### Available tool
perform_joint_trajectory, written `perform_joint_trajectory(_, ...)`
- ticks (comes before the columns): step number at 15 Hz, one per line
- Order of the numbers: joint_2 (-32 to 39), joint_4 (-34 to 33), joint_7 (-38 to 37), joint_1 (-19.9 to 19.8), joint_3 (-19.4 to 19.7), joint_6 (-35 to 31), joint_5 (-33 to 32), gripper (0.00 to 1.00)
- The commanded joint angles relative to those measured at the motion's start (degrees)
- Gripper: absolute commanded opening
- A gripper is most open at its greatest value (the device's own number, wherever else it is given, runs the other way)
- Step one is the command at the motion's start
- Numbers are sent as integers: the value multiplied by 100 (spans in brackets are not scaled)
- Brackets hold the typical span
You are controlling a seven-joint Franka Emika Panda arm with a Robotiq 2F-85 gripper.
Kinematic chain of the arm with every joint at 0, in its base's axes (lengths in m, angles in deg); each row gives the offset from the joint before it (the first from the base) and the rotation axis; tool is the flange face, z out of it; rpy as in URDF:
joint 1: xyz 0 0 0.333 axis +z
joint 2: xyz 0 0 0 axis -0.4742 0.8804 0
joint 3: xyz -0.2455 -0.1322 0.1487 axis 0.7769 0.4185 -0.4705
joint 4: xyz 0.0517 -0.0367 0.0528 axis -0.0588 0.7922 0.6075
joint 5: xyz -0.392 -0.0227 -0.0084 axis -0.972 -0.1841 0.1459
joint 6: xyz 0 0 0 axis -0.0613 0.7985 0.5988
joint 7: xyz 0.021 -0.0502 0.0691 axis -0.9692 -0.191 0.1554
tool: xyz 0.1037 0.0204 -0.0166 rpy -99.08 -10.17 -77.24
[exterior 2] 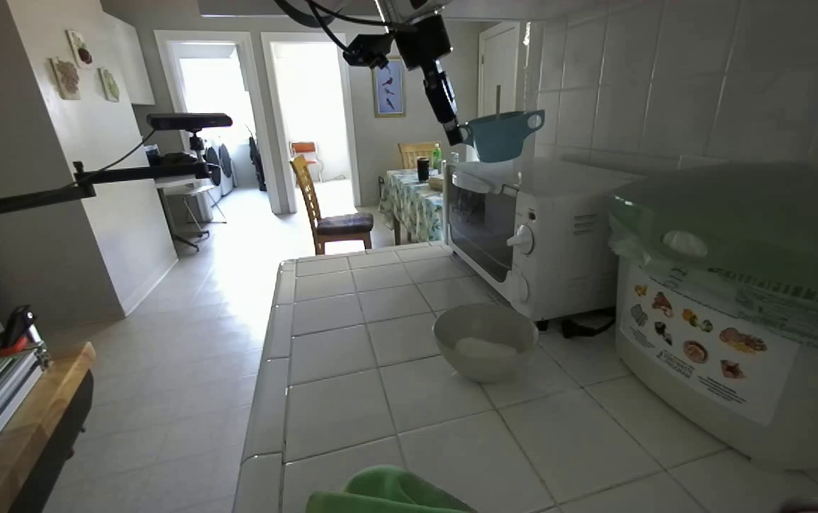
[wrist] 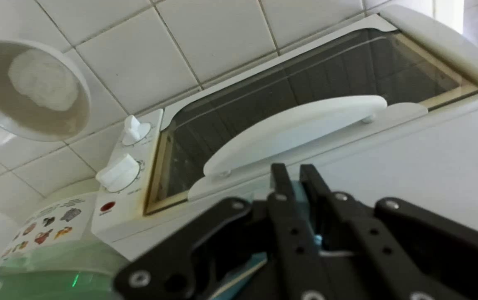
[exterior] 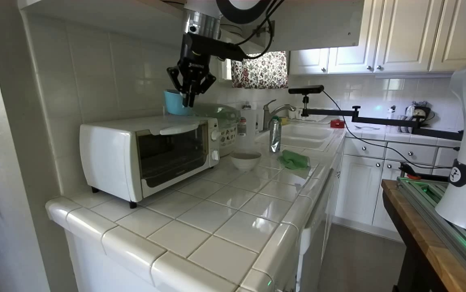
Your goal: Pick up the cup and put it on top of the microwave
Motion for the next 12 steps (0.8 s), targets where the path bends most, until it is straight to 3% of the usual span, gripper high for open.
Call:
perform_joint_trajectory(1,117,-255,-33,-30,-21,155,203,3)
perform_joint_trajectory(12,548,-800,36,-109,-6,739,423,3)
